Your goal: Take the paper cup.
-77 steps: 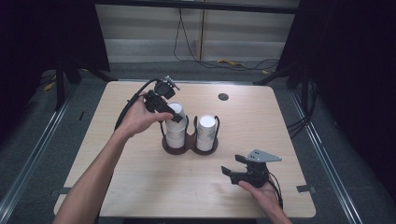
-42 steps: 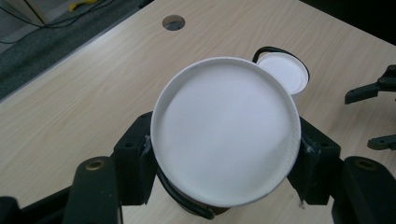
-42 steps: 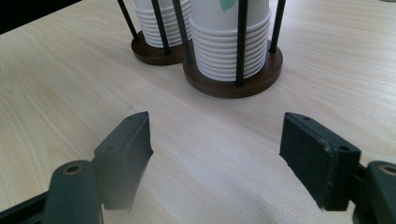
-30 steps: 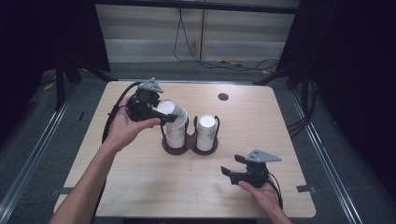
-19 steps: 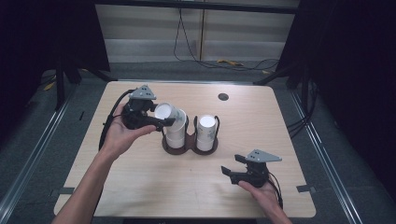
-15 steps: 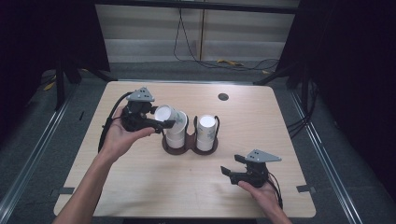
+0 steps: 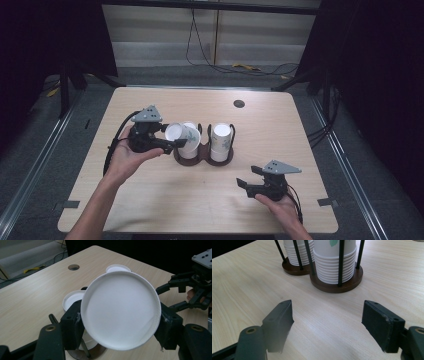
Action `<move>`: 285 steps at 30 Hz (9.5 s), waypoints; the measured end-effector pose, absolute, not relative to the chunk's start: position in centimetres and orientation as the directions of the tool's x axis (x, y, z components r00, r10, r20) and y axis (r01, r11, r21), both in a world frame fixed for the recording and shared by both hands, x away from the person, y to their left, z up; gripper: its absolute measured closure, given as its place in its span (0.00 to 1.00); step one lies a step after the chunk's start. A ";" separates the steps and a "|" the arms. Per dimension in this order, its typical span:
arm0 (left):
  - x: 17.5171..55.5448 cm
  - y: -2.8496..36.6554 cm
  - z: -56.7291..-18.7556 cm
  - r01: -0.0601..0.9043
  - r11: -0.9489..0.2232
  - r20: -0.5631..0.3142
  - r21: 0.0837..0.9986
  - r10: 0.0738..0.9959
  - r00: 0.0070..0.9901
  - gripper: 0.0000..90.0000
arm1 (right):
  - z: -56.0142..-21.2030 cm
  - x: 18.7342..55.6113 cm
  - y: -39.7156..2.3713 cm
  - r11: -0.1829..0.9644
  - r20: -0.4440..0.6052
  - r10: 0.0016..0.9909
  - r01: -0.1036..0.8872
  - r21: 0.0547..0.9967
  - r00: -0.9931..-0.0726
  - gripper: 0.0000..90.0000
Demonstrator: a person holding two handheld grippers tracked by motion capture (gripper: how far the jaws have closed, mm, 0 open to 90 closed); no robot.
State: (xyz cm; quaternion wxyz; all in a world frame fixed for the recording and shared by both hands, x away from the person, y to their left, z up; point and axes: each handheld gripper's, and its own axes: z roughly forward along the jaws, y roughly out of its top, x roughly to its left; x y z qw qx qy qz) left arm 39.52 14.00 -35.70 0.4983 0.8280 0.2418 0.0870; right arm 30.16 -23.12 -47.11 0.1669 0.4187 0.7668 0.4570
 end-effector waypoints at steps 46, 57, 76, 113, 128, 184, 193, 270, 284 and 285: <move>36.4 10.8 -43.0 0.315 -0.437 -0.215 0.842 0.264 0.940 0.39 | -45.7 29.8 -18.9 0.259 0.189 0.543 0.376 0.890 -0.819 0.18; 35.8 10.3 -43.4 0.322 -0.431 -0.239 0.843 0.236 0.942 0.39 | -46.2 29.9 -19.1 0.222 0.217 0.509 0.371 0.902 -0.833 0.19; 35.2 9.8 -43.3 0.321 -0.419 -0.255 0.849 0.208 0.944 0.39 | -46.4 29.8 -19.0 0.130 0.272 0.453 0.364 0.922 -0.849 0.21; 34.0 8.6 -42.0 0.311 -0.387 -0.294 0.868 0.103 0.950 0.39 | -46.4 29.7 -19.2 0.093 0.301 0.342 0.351 0.932 -0.890 0.17; 34.3 8.4 -42.6 0.337 -0.384 -0.335 0.859 0.076 0.939 0.39 | -47.0 30.0 -18.5 0.152 0.308 0.313 0.368 0.917 -0.898 0.19; 34.8 8.6 -43.8 0.306 -0.537 -0.256 0.786 0.169 0.952 0.22 | -45.5 30.6 -19.7 0.365 0.233 0.415 0.396 0.843 -0.879 0.35; 35.0 8.7 -43.9 0.297 -0.552 -0.223 0.779 0.198 0.954 0.25 | -44.9 31.3 -19.7 0.436 0.182 0.417 0.372 0.819 -0.890 0.35; 33.9 7.1 -44.7 0.136 -0.726 -0.064 0.674 0.126 0.990 0.27 | -43.5 32.8 -14.1 0.791 -0.022 0.198 0.146 0.595 -0.980 0.36; 33.7 6.7 -45.2 0.114 -0.762 -0.045 0.637 0.111 0.993 0.28 | -43.8 32.5 -13.4 0.796 -0.022 0.176 0.130 0.591 -0.984 0.35; 33.7 6.7 -45.2 0.110 -0.765 -0.043 0.635 0.108 0.993 0.28 | -43.8 32.5 -13.4 0.795 -0.021 0.176 0.130 0.593 -0.984 0.35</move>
